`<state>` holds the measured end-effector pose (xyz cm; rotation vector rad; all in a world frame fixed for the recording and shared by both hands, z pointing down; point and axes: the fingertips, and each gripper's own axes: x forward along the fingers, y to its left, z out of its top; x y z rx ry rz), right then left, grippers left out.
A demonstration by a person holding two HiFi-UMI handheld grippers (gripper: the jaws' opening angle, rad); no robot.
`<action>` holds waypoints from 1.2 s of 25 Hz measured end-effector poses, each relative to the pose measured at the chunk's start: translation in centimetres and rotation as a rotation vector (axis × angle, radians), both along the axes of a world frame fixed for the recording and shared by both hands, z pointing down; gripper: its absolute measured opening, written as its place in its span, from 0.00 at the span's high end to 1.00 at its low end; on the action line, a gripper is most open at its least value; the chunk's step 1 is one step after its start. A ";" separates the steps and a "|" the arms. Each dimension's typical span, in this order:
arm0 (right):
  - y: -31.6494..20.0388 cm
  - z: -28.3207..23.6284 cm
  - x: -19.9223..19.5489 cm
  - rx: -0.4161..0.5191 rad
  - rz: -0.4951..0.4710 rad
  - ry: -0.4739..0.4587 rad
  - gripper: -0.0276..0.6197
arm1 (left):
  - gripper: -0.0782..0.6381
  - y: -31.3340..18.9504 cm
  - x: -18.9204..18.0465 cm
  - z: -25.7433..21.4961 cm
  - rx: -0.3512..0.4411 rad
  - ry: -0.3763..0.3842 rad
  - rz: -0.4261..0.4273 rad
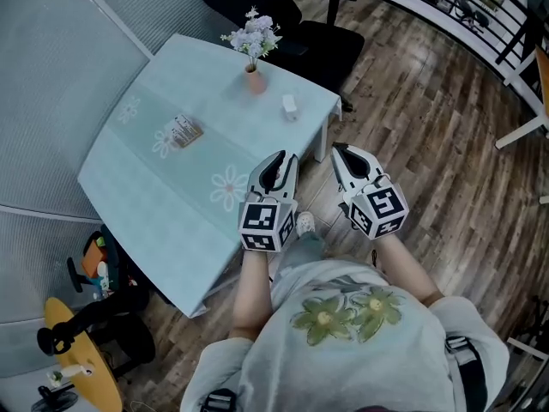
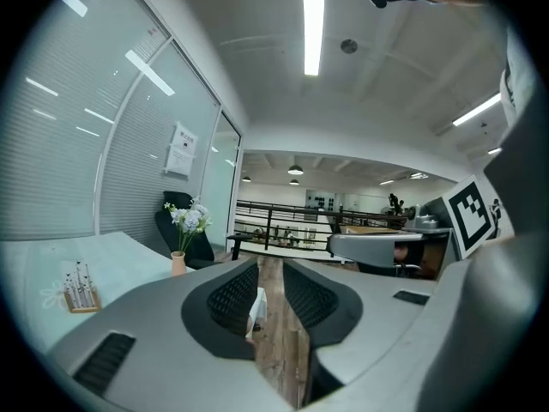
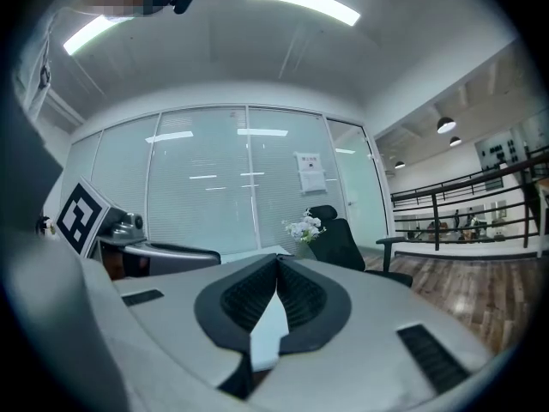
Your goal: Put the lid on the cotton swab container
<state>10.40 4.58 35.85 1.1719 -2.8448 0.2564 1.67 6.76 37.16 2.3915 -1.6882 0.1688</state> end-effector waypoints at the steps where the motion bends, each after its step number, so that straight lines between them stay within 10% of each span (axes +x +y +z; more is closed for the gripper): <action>1: -0.9 0.0 -0.4 -0.001 0.003 -0.001 0.96 | 0.74 -0.9 -0.3 0.1 -0.002 0.004 0.018; 10: -6.4 0.8 -3.1 -0.025 0.013 0.005 0.74 | 0.35 -6.9 -3.5 2.5 -0.029 -0.064 0.162; 30: -13.4 5.1 -5.3 -0.110 0.013 0.104 0.74 | 0.35 -16.1 -6.6 10.7 -0.120 -0.185 0.342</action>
